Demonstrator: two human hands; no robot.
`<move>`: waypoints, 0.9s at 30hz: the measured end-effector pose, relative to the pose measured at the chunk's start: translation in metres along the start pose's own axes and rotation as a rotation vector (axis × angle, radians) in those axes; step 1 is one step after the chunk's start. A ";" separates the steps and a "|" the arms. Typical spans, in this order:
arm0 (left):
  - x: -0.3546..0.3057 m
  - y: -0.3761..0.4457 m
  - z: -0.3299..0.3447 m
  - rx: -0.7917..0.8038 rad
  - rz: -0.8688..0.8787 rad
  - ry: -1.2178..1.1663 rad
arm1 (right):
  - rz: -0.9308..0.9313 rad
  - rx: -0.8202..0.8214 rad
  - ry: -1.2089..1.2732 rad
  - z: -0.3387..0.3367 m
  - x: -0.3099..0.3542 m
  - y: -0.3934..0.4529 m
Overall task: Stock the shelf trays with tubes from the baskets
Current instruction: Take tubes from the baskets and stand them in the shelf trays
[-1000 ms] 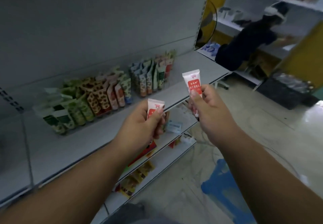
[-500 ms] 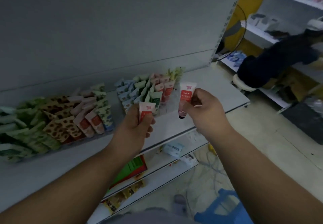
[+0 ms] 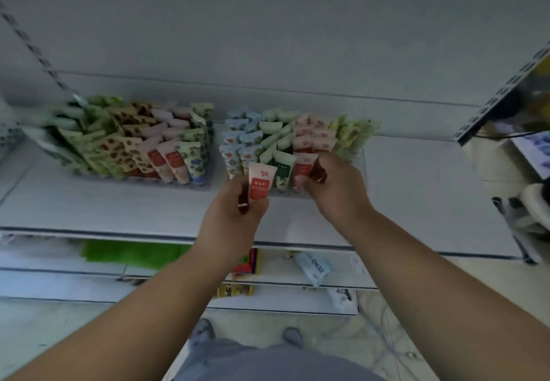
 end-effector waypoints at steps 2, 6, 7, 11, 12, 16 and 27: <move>0.000 -0.002 0.004 -0.025 -0.014 -0.008 | -0.012 -0.001 -0.007 0.000 -0.002 -0.001; -0.006 -0.002 0.020 -0.013 0.030 0.013 | -0.054 -0.165 0.135 -0.021 0.004 -0.012; -0.009 -0.002 0.025 0.001 0.059 0.024 | -0.072 -0.144 0.191 -0.028 0.007 -0.015; -0.017 -0.001 0.045 0.072 0.213 0.048 | -0.114 0.110 0.165 -0.044 0.009 -0.013; -0.015 -0.001 0.049 0.056 0.263 0.063 | -0.125 0.088 0.131 -0.047 0.006 -0.008; 0.004 0.001 0.053 0.003 0.512 0.317 | -0.195 -0.096 -0.015 -0.063 -0.010 0.011; 0.016 0.003 0.063 0.038 0.648 0.596 | -0.462 0.004 -0.137 -0.054 -0.002 0.031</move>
Point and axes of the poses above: each hand's wrist, its own y-axis towards the middle knuckle, its own z-axis out of the palm, x = y × z, the point moved 1 cm from there along y, towards the middle knuckle, and after that the axes turned 15 degrees about -x, right-handed, at the moved point
